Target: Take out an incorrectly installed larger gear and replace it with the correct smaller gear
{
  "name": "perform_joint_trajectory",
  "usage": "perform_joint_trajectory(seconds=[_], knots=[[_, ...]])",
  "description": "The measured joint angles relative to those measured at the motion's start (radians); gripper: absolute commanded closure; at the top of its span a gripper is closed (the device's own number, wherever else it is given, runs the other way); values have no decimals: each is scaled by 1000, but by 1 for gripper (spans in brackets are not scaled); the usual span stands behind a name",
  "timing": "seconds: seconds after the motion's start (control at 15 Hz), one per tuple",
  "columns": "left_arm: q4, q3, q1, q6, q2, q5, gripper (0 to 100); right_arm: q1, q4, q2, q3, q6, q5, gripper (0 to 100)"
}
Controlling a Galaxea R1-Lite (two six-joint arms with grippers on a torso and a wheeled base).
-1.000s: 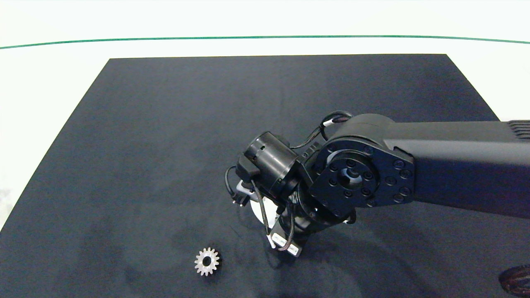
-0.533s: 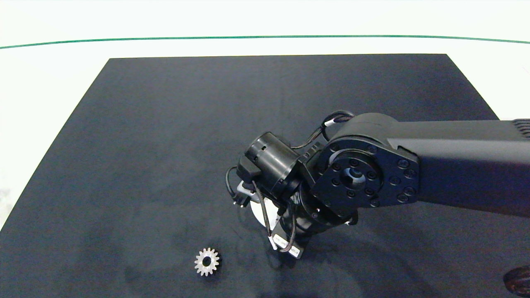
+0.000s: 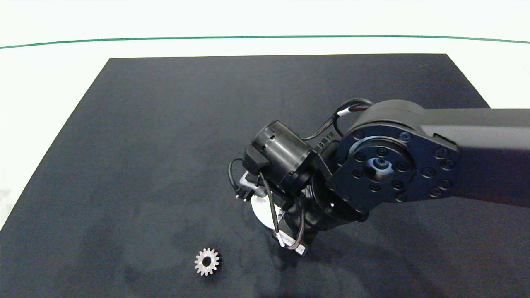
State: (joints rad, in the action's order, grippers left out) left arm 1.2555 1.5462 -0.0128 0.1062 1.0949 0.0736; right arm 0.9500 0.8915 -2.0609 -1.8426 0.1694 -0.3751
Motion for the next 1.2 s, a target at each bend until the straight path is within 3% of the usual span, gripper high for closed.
perform_joint_trajectory(seconds=[0.13,0.33,0.67,1.2], knots=[[0,0,2,0,0,0,0,6,0,31,13,-9,0,100],[0,0,2,0,-1,-1,0,10,0,86,66,-47,-3,100],[0,0,4,0,-5,-1,0,-14,-27,225,287,-70,-2,100],[0,0,16,0,-15,-1,0,-113,-373,383,756,-83,9,100]])
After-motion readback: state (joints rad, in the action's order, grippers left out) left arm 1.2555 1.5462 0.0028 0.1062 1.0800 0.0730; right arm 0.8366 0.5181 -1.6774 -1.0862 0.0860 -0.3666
